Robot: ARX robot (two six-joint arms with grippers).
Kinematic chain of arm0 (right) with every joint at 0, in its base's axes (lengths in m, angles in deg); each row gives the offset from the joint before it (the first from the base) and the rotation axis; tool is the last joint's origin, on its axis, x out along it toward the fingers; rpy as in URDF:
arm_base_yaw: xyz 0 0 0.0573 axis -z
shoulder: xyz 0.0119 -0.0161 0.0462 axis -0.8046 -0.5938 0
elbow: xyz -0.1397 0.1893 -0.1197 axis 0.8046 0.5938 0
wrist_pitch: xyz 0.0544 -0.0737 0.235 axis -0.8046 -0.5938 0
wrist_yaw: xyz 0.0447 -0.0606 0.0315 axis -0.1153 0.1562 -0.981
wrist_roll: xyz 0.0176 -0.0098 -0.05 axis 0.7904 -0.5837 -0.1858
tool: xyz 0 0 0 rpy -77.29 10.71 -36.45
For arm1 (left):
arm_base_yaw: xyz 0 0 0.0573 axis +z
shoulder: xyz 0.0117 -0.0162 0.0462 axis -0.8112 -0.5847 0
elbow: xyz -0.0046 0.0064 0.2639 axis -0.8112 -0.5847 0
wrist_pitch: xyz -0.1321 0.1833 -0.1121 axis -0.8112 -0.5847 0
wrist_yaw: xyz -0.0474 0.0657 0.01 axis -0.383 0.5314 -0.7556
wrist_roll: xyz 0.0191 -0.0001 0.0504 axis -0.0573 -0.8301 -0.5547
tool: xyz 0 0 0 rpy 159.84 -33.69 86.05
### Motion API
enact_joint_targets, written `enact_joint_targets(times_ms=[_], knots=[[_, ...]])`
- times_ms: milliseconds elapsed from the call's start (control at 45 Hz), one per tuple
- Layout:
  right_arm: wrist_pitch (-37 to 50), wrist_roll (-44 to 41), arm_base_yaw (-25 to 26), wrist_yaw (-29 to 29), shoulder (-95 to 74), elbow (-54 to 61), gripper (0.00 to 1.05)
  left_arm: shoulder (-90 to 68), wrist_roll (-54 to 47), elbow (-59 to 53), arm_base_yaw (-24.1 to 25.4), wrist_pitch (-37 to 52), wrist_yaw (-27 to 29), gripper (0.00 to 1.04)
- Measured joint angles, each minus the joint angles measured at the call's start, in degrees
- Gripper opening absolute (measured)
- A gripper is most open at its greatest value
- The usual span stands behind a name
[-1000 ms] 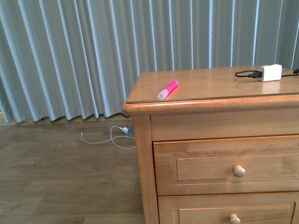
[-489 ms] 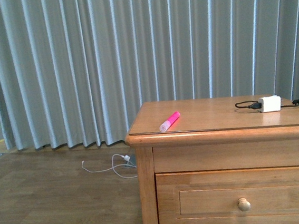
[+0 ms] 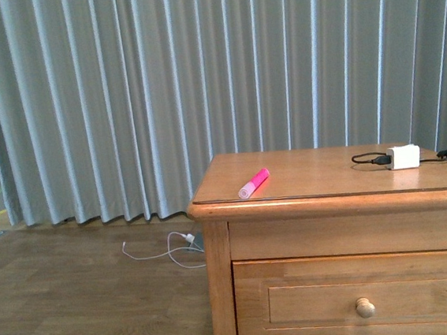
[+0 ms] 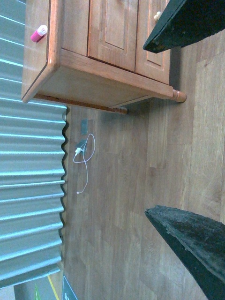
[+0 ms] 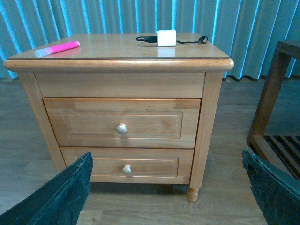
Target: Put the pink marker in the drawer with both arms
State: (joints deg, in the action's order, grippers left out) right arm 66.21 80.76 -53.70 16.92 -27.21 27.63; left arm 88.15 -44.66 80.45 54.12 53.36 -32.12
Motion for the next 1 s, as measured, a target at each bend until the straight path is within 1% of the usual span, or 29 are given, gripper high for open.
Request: enact_joint_targets(times_ms=[111, 133, 200, 222, 311, 400, 489, 578, 667, 733, 1000], knots=[[-0.04, -0.02, -0.02, 0.22, -0.02, 0.00, 0.96, 0.00, 0.00, 0.00, 0.00, 0.00, 0.00, 0.99], [-0.76, -0.02, -0.50, 1.25, -0.28, -0.11, 0.96, 0.00, 0.00, 0.00, 0.00, 0.00, 0.00, 0.99], [-4.85, -0.20, -2.95, 9.22, -1.81, -0.87, 0.96, 0.00, 0.00, 0.00, 0.00, 0.00, 0.00, 0.99], [-5.86, -0.15, -3.34, 9.97, -2.34, -0.87, 0.96, 0.00, 0.00, 0.00, 0.00, 0.00, 0.00, 0.99], [-6.95, 1.44, -3.37, 8.96, -5.95, -1.84, 0.96, 0.00, 0.00, 0.00, 0.00, 0.00, 0.00, 0.99], [-1.92, 2.64, -3.39, 6.25, -16.76, -5.03, 0.96, 0.00, 0.00, 0.00, 0.00, 0.00, -0.02, 0.99], [8.41, 3.76, -4.15, 6.64, -32.85, -7.72, 0.96, 0.00, 0.00, 0.00, 0.00, 0.00, 0.00, 0.99], [16.50, 4.42, -5.53, 7.28, -44.81, -10.36, 0.96, 0.00, 0.00, 0.00, 0.00, 0.00, 0.00, 0.99], [25.31, 4.57, -8.37, 8.55, -61.86, -16.37, 0.96, 0.00, 0.00, 0.00, 0.00, 0.00, 0.00, 0.99], [28.33, 4.55, -10.12, 9.09, -71.71, -21.22, 0.96, 0.00, 0.00, 0.00, 0.00, 0.00, 0.00, 0.99], [33.35, 3.85, -14.75, 9.99, -97.70, -37.03, 0.96, 0.00, 0.00, 0.00, 0.00, 0.00, 0.00, 0.99]])
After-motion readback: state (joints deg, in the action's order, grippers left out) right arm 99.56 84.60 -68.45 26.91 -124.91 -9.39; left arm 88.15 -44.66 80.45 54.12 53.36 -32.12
